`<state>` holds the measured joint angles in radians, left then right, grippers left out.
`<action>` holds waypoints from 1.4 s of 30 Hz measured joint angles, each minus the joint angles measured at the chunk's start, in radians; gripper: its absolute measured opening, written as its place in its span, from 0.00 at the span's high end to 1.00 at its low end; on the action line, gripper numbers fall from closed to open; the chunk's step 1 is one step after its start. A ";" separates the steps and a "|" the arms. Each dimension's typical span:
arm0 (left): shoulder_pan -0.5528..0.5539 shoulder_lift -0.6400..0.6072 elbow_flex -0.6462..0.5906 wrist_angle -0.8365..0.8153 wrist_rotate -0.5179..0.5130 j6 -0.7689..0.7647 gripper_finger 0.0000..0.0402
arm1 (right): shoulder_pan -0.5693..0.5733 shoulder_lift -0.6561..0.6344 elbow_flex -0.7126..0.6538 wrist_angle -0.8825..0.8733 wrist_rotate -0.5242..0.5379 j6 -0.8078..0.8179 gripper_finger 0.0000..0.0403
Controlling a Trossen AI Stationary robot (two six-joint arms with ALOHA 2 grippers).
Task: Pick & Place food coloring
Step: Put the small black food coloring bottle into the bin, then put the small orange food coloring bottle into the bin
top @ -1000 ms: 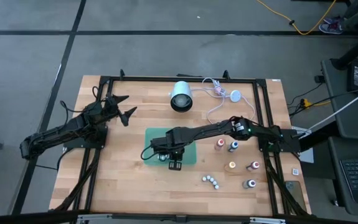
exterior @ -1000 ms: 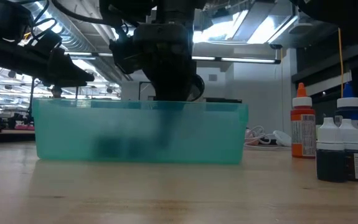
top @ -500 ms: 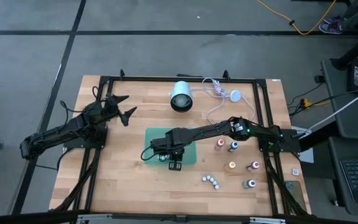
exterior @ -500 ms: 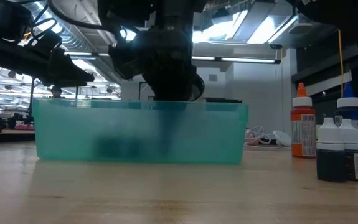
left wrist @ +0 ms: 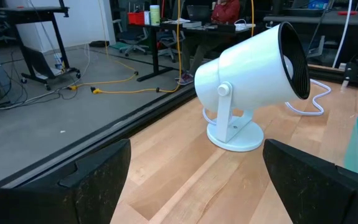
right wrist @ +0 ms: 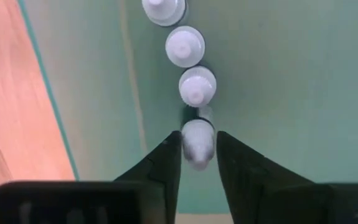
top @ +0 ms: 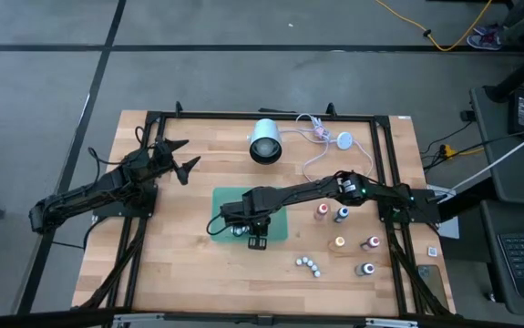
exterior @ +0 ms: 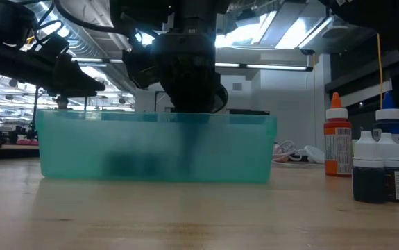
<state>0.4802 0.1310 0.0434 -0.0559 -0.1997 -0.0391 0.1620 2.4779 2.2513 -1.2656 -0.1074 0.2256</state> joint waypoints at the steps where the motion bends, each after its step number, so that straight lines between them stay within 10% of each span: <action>1: 0.000 0.000 0.000 0.000 0.000 0.000 0.10 | 0.000 0.000 0.000 0.000 0.000 0.000 0.72; 12: 0.000 0.000 0.000 0.000 0.000 0.000 0.10 | 0.000 -0.001 0.000 0.000 0.055 0.002 0.52; 34: 0.000 0.000 0.000 0.000 0.000 0.000 0.10 | 0.052 -0.127 0.095 -0.104 0.151 0.097 0.47; 42: 0.000 0.000 0.000 0.000 0.000 0.000 0.10 | 0.158 -0.241 -0.107 -0.037 0.175 0.209 0.34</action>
<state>0.4805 0.1310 0.0433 -0.0559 -0.1997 -0.0391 0.3197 2.2364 2.1439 -1.3026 0.0677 0.4350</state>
